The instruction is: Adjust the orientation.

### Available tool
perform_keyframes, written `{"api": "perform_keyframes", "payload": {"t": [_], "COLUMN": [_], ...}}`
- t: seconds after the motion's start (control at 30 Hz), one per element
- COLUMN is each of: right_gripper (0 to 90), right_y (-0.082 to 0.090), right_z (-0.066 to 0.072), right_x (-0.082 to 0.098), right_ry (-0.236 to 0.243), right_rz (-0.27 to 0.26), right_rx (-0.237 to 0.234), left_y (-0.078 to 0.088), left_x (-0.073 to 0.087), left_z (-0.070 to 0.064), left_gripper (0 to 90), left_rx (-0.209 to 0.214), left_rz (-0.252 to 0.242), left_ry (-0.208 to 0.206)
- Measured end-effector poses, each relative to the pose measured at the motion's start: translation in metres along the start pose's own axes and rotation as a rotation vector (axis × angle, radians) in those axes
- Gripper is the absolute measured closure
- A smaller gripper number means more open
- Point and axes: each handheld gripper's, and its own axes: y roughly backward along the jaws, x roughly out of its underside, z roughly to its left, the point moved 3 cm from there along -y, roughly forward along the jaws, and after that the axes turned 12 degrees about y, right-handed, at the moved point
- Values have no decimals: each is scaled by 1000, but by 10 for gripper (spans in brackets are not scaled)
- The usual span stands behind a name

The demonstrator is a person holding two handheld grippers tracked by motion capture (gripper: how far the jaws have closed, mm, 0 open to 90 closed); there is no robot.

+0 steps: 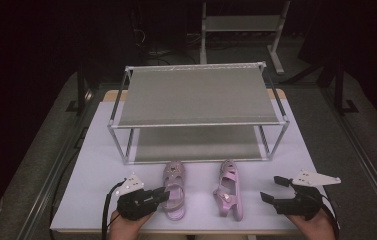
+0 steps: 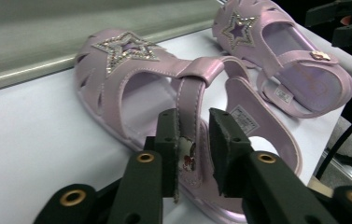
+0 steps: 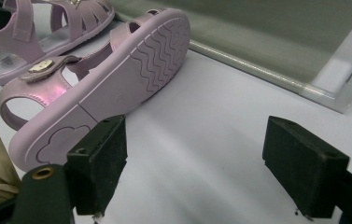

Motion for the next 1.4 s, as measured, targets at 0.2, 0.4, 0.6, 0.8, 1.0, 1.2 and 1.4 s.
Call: {"api": "perform_keyframes", "payload": {"t": [0.2,0.4,0.6,0.8,1.0,1.2,1.4], "right_gripper": [214,213,213,213,213,212,212], "right_y": [0,1,4,7,8,8,9], "right_z": [0,-2,-2,-3,-2,0,-2], "right_x": [1,2,2,1,-1,0,0], "right_ry": [4,-14,-18,-33,-32,-33,-47], "right_rz": [5,-1,-10,-31,-43,-41,-50], "right_rx": [-2,3,8,15,14,10,12], "left_y": [9,20,31,29,25,14,1], "left_x": [-6,-9,-14,-18,-25,-33,-33], "left_z": [8,14,5,-8,-8,-4,5], "left_gripper": [822,833,834,835,835,834,834], "left_rx": [-41,5,56,91,121,104,83], "left_rz": [-62,-121,-185,-217,-243,-276,-294], "left_ry": [7,85,107,98,123,140,186]}}
